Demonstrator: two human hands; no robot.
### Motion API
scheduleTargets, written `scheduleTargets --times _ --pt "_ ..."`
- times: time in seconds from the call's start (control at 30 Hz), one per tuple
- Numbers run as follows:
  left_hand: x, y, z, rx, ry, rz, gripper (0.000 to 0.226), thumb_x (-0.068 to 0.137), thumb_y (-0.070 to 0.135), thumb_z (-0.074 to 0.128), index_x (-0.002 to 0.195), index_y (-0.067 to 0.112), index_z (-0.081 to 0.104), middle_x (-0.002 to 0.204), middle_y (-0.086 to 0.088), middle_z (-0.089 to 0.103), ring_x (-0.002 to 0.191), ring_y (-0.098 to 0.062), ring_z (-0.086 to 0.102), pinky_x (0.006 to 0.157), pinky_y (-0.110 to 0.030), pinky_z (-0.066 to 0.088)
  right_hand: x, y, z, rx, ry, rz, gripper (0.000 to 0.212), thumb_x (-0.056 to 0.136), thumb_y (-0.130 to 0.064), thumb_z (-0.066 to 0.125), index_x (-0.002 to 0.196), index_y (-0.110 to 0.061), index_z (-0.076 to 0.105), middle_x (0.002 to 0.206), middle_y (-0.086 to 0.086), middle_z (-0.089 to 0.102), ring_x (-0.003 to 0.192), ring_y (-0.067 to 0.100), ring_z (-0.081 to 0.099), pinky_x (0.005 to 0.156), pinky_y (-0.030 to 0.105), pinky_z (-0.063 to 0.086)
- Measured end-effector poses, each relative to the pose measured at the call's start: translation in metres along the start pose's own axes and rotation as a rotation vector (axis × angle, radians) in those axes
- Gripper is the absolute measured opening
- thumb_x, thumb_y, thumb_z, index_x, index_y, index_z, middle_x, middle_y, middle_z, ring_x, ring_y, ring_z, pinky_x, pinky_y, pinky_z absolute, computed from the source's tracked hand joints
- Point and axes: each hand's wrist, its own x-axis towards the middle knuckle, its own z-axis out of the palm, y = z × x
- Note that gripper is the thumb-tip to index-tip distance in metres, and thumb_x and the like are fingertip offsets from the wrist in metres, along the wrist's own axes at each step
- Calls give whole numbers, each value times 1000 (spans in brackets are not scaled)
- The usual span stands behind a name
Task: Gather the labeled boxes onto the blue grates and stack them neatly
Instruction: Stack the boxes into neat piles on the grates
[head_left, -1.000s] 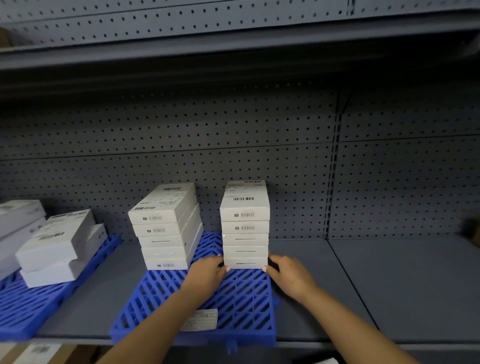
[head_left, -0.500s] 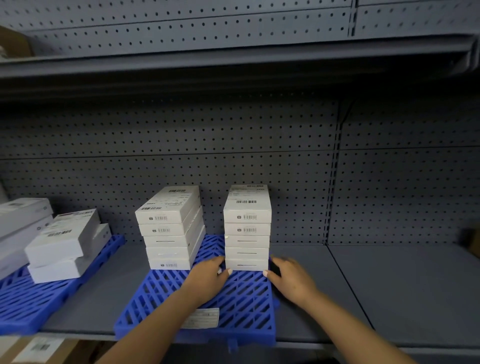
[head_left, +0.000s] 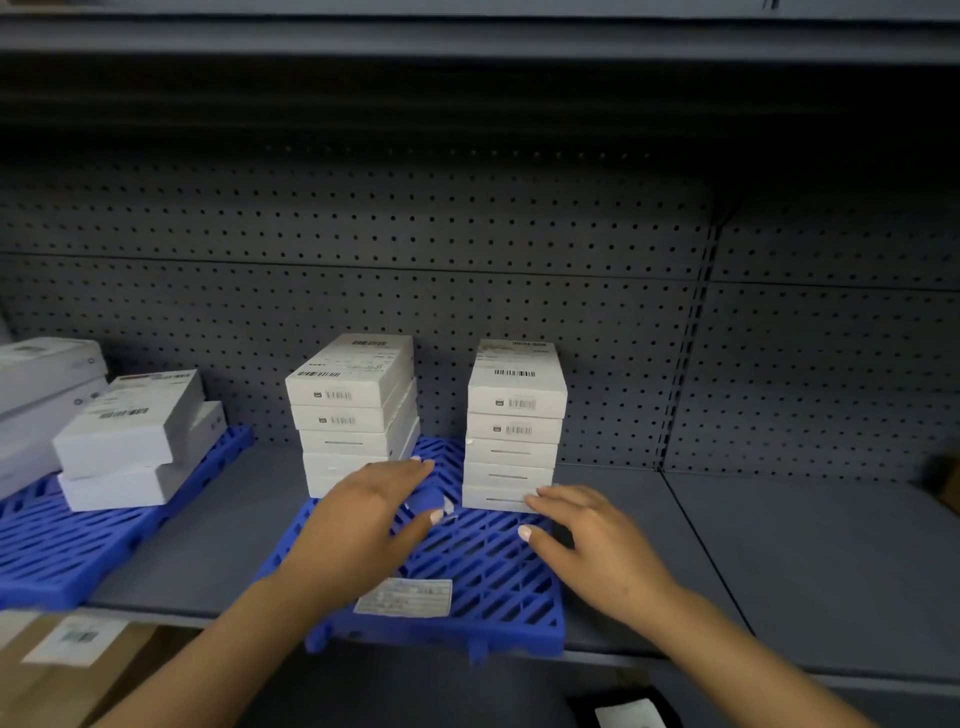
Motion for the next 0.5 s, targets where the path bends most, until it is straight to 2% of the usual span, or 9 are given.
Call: scheduleTargets --times 0.13,0.23,0.37,0.5 --pt "-13 -16 -14 78 21 12 64 87 62 36 134 21 52 130 2 59 117 -17 56 97 -25 32 8 -34 9 37 -35 -92 51 95 -50 44 142 -31 39 148 -11 35 136 4 26 107 12 12" --pt "-21 -38 -23 118 13 7 62 87 58 38 130 17 55 125 -2 63 111 -20 60 96 -30 34 25 -58 22 53 -42 -130 52 94 -49 46 143 -32 37 150 -13 30 138 4 22 114 19 14" --pt "-29 -78 -36 154 21 -7 62 86 59 39 130 18 55 126 0 62 112 -19 59 96 -31 35 53 -94 45 60 -42 -158 54 94 -49 46 144 -32 34 153 -17 22 140 2 18 110 13 9" --pt "-41 -129 -52 148 14 0 66 90 63 30 132 17 53 129 -1 60 115 -20 58 98 -37 38 81 -139 65 88 -46 -189 54 92 -53 45 143 -36 35 149 -23 21 138 -3 16 109 12 8"
